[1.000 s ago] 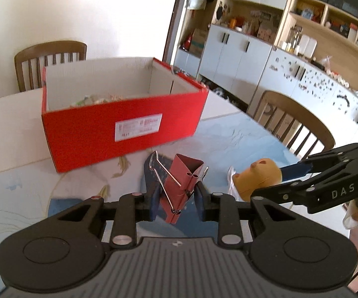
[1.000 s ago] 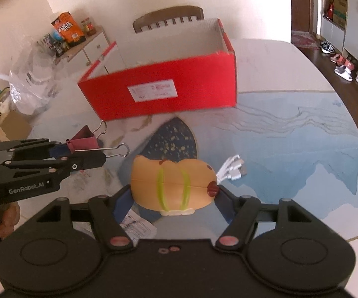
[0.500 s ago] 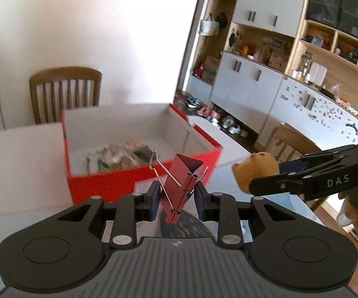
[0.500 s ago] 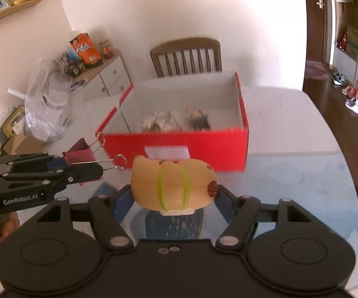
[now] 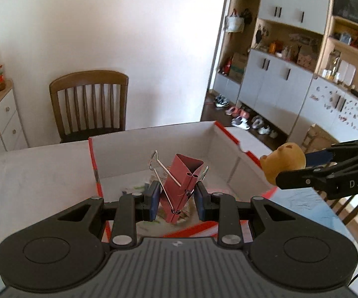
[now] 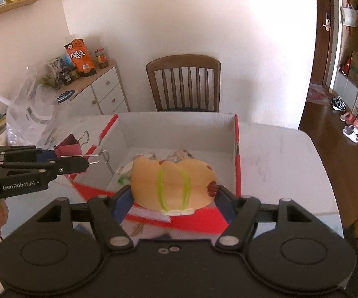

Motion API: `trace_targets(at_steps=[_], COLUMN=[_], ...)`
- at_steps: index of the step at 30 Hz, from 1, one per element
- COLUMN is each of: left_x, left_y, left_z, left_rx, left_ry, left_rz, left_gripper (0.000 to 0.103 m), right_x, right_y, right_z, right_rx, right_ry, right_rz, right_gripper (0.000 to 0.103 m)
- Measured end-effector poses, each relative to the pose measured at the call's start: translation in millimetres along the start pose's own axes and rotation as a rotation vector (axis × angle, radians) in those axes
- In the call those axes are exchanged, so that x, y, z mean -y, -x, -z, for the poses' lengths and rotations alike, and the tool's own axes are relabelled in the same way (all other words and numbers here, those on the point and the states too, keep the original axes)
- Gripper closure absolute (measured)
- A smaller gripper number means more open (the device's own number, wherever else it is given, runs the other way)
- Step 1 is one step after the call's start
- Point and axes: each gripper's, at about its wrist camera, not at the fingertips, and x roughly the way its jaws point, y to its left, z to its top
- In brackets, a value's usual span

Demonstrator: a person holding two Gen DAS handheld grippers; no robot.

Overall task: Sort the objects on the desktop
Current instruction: 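Lower both items into the red box and open both grippers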

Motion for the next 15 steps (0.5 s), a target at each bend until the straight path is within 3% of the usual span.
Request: trace_targets(at_steps=[15], left_x=[-19], left_y=[-83], left_z=[-13], left_rx=[-0.159], left_ry=[-0.089], left_rz=[-0.100], left_gripper=[0.075], right_x=[7], right_y=[-94], right_z=[-15], right_rx=[-0.105], right_ry=[0.006], right_rz=[0.038], right_gripper=[0.033])
